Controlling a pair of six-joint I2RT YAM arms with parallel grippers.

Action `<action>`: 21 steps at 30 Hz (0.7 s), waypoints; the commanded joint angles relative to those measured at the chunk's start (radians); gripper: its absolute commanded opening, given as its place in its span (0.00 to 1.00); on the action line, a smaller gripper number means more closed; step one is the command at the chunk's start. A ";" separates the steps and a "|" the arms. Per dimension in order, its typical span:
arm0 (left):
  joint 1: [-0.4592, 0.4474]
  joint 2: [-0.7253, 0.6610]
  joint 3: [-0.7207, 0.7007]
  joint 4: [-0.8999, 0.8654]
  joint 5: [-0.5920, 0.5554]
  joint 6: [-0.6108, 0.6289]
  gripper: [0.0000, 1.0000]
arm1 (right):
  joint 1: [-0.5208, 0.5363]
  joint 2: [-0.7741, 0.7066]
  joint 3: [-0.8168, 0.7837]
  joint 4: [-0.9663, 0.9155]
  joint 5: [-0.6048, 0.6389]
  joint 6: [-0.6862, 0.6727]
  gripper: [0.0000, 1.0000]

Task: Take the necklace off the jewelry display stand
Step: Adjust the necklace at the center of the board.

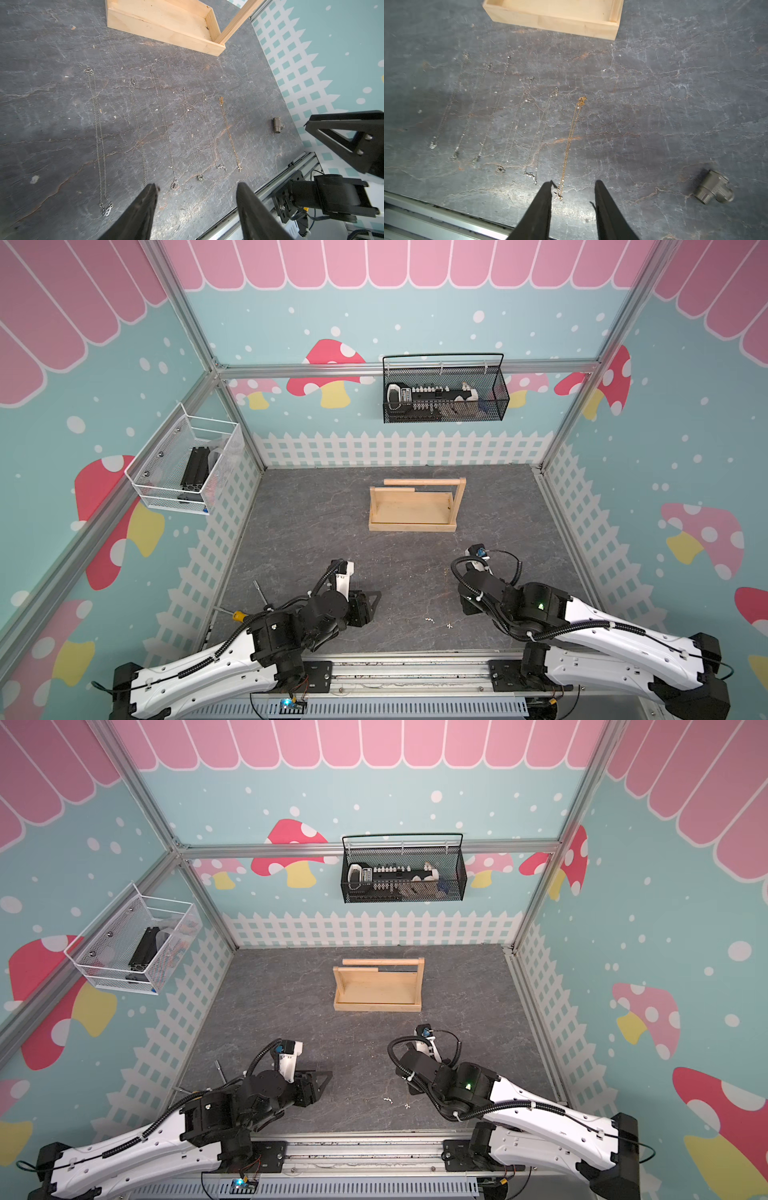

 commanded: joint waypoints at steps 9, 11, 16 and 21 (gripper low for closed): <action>0.004 0.062 0.017 0.029 -0.021 0.013 0.62 | -0.066 0.262 -0.009 0.179 -0.155 -0.147 0.37; 0.006 0.058 0.021 0.030 -0.025 0.017 0.62 | -0.102 0.316 0.008 0.211 -0.187 -0.170 0.37; 0.012 0.064 0.028 0.028 -0.025 0.034 0.62 | -0.209 0.442 0.071 0.276 -0.254 -0.197 0.37; 0.021 0.093 0.050 0.017 -0.028 0.064 0.62 | -0.261 0.585 0.167 0.285 -0.285 -0.203 0.36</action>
